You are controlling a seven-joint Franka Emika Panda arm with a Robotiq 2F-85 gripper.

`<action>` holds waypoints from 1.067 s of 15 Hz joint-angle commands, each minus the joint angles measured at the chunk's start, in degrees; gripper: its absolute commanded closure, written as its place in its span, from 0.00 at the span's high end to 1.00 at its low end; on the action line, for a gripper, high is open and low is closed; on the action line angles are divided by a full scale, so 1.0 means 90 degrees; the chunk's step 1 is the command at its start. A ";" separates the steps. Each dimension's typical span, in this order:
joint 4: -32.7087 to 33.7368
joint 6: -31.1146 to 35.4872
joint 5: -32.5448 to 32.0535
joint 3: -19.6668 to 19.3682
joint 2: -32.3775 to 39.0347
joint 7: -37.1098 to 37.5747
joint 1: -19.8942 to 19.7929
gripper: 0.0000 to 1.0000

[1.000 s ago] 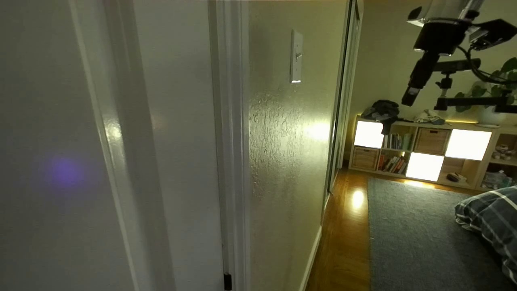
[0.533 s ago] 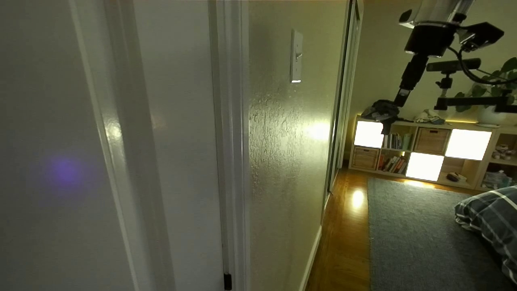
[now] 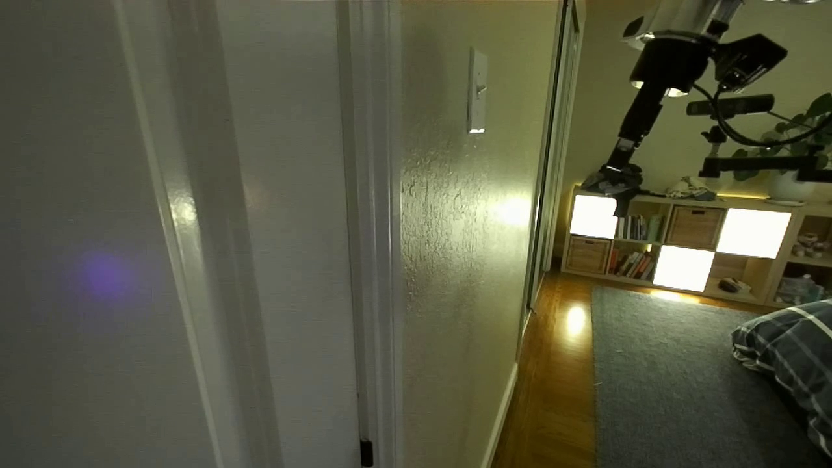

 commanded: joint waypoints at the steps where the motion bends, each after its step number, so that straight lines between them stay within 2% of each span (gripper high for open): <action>1: 0.0574 0.0223 0.0567 0.0159 0.0443 -0.0346 0.0158 1.00; 4: 0.1020 0.0376 0.0716 0.0316 0.0703 -0.0572 0.0108 0.99; 5: 0.1160 0.0416 0.0714 0.0353 0.0773 -0.0627 0.0082 0.93; 6: 0.1292 0.0452 0.0707 0.0380 0.0842 -0.0698 0.0059 0.73; 16: 0.2566 0.0992 0.0693 0.0575 0.1334 -0.1097 -0.0056 0.09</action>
